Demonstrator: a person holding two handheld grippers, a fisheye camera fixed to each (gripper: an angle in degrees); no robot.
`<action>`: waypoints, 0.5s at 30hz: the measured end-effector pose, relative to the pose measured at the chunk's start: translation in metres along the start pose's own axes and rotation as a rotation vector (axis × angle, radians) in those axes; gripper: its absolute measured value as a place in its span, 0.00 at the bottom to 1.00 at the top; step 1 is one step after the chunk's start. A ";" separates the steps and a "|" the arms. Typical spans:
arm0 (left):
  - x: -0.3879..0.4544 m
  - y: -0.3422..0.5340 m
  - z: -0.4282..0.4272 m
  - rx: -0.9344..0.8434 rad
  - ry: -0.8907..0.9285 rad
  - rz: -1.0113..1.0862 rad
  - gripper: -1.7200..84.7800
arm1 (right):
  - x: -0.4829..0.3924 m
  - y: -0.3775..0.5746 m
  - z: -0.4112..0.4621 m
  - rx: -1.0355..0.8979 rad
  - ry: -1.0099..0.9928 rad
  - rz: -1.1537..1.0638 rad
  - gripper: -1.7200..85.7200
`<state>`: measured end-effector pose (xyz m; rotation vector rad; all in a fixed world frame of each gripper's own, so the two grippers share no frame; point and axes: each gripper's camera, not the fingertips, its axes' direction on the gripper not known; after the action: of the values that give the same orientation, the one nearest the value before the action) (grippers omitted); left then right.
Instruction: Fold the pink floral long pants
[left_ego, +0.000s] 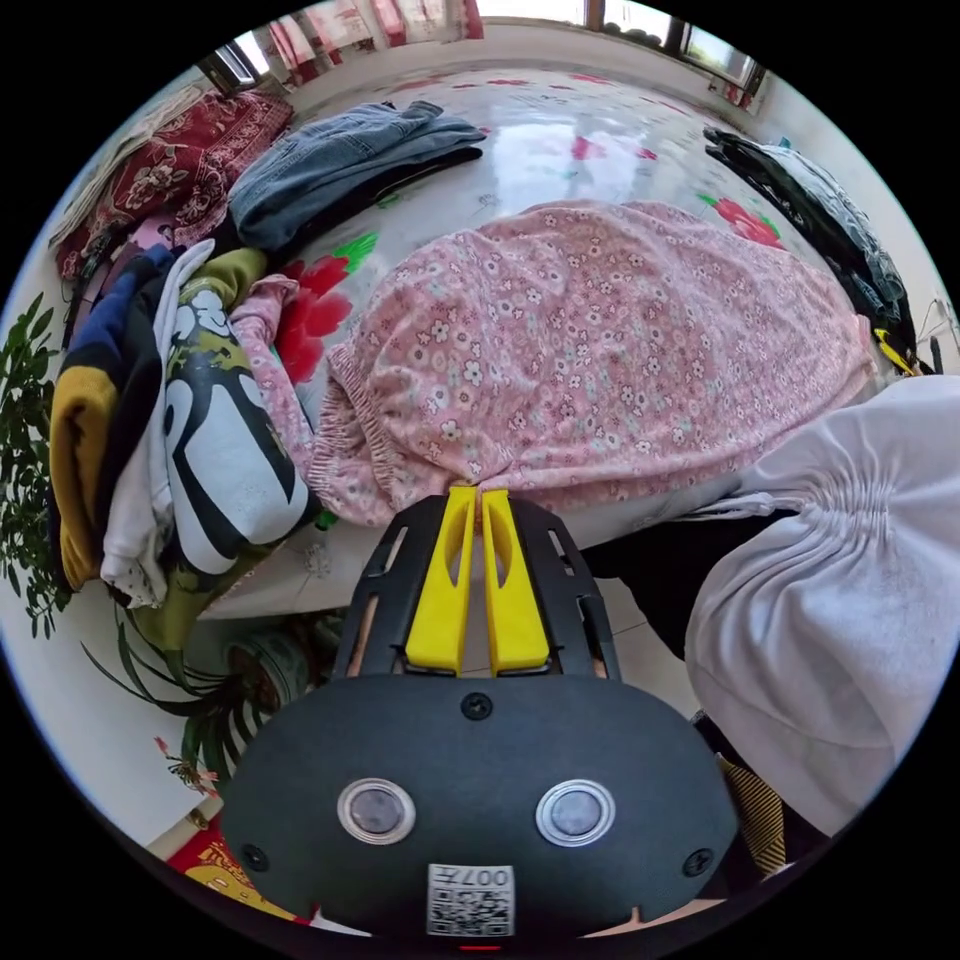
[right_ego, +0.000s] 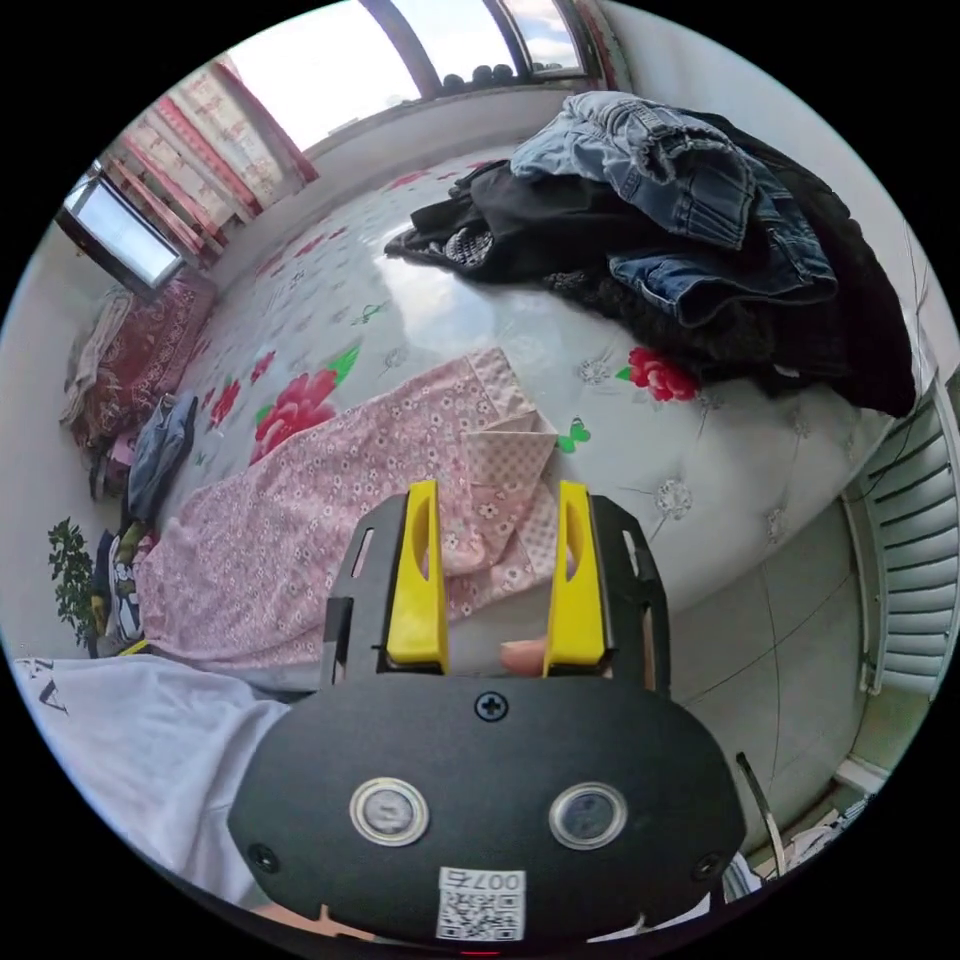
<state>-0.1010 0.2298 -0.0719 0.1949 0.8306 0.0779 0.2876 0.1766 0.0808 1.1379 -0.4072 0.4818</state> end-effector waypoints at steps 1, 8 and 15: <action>0.001 -0.001 -0.002 0.004 -0.003 0.004 0.01 | 0.000 -0.008 0.010 -0.039 0.013 -0.007 0.09; -0.002 0.008 -0.044 0.098 -0.060 -0.019 0.01 | 0.050 0.015 -0.044 0.132 -0.086 0.153 0.04; -0.002 0.000 -0.007 -0.018 -0.030 -0.110 0.02 | 0.107 0.049 -0.002 0.011 -0.237 0.434 0.13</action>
<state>-0.1072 0.2300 -0.0748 0.1330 0.8093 -0.0203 0.3488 0.2114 0.1747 1.1220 -0.8682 0.7293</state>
